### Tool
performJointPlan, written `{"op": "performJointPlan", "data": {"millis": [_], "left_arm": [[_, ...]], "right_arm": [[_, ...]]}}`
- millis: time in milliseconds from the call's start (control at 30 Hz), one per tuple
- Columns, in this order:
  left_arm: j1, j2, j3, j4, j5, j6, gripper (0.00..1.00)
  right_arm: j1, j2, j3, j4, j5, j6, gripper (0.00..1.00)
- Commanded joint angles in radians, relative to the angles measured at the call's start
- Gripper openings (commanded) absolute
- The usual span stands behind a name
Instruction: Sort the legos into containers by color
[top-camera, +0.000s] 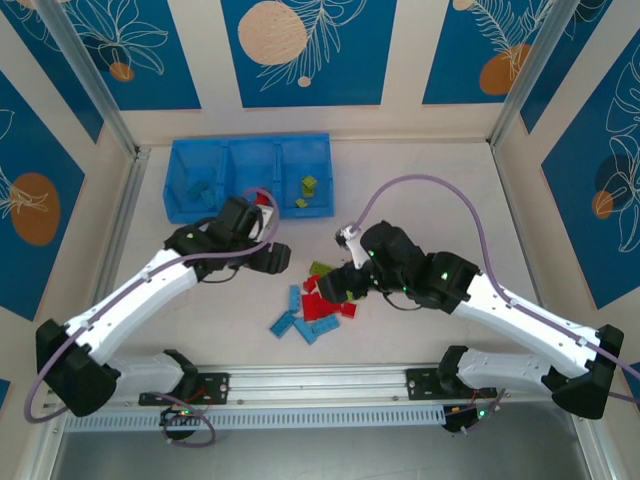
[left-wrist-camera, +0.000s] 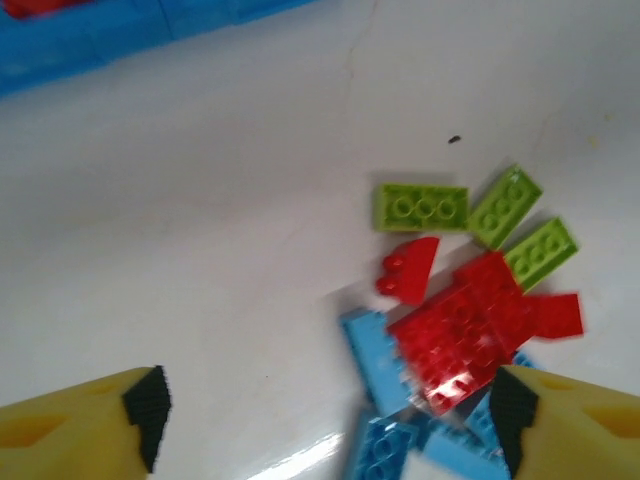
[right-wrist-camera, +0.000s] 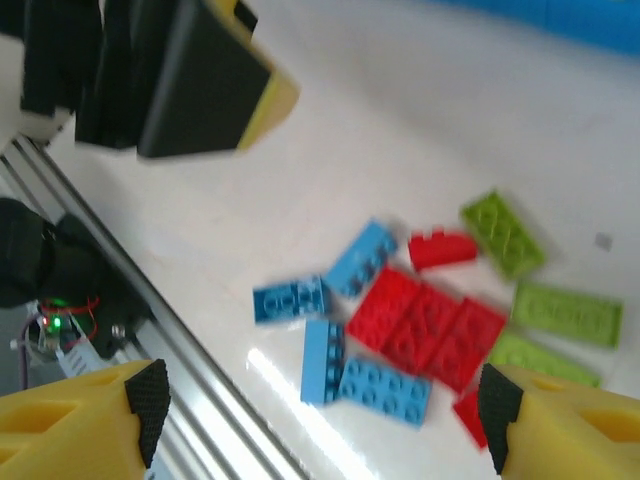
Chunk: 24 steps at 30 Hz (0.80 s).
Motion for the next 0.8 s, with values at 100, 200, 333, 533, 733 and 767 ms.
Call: {"op": "performJointPlan", "data": {"millis": [100, 200, 333, 533, 733, 767], "left_arm": [[-0.131, 0.204, -0.083, 0.185, -0.020, -0.280, 0.69], [-0.149, 0.301, -0.080, 0.190, -0.090, -0.300, 0.57], [-0.150, 0.367, -0.101, 0.245, -0.052, -0.310, 0.45], [-0.150, 0.419, -0.141, 0.275, -0.030, -0.335, 0.36], [-0.150, 0.428, -0.186, 0.292, -0.044, -0.345, 0.37], [-0.151, 0.431, -0.187, 0.293, -0.046, -0.344, 0.37]], "right_arm": [[0.004, -0.059, -0.135, -0.039, 0.085, 0.140, 0.85], [-0.013, -0.054, -0.138, -0.036, 0.106, 0.142, 0.86], [-0.026, -0.040, -0.125, -0.044, 0.120, 0.137, 0.86], [-0.043, -0.027, -0.129, -0.057, 0.129, 0.163, 0.86], [-0.043, -0.029, -0.113, -0.059, 0.108, 0.167, 0.86], [-0.043, -0.028, -0.111, -0.055, 0.105, 0.169, 0.86]]}}
